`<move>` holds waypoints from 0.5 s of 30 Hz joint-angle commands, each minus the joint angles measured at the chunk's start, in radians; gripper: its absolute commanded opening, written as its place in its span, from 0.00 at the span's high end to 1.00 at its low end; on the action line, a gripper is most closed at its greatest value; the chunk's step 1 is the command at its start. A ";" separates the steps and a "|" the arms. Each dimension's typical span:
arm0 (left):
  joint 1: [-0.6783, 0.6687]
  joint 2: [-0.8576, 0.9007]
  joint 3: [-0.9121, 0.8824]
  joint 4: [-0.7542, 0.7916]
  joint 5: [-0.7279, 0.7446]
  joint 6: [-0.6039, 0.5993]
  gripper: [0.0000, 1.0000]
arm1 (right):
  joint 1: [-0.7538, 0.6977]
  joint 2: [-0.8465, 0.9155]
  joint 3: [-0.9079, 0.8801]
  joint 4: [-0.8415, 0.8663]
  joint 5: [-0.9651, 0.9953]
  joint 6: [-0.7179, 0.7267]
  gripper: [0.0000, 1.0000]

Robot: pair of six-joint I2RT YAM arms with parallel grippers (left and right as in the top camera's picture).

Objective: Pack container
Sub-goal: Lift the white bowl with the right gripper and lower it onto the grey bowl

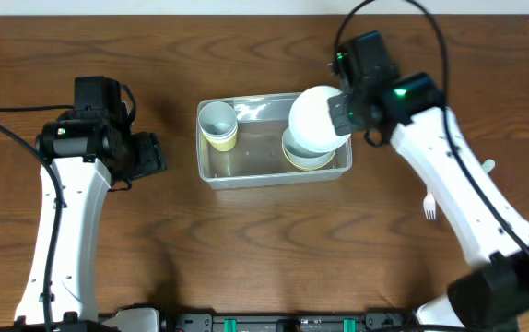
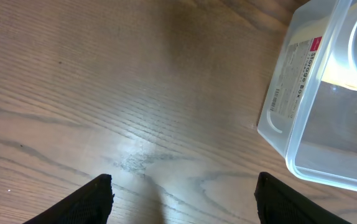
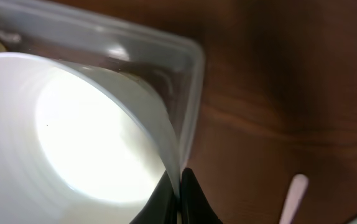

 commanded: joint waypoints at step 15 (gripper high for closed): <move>0.000 -0.014 -0.002 -0.005 0.000 -0.010 0.26 | 0.015 0.129 -0.003 0.011 -0.044 0.018 0.98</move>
